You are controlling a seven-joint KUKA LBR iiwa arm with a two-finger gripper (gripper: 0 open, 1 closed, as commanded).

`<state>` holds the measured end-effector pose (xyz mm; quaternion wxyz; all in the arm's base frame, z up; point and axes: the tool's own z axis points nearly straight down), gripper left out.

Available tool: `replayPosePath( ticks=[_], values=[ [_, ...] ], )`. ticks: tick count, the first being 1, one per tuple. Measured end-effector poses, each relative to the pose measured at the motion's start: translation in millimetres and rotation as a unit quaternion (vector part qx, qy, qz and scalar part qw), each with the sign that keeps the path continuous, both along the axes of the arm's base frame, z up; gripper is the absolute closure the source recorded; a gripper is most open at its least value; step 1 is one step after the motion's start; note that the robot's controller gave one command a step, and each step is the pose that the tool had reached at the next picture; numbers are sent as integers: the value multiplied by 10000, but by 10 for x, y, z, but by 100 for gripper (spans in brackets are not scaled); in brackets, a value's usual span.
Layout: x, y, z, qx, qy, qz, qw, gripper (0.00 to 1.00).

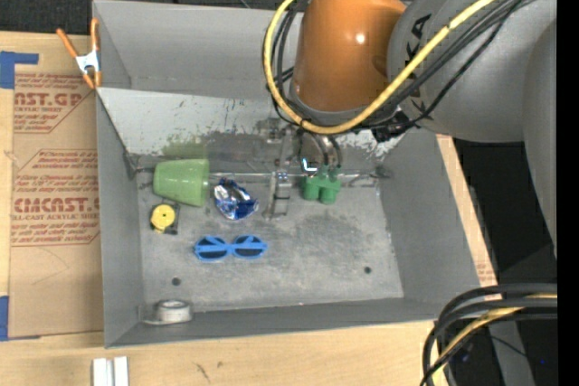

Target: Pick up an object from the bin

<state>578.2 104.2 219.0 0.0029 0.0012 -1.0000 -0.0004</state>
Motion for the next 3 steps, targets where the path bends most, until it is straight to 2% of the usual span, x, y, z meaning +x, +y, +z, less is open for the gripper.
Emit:
replayPosePath(
  ticks=[1,2,3],
  values=[
    [-327,363,-1346,0,1,450,9990,0],
    [-300,356,-1305,6,-34,437,9990,100],
    [-392,544,-21,14,-81,491,9988,100]
  ],
)
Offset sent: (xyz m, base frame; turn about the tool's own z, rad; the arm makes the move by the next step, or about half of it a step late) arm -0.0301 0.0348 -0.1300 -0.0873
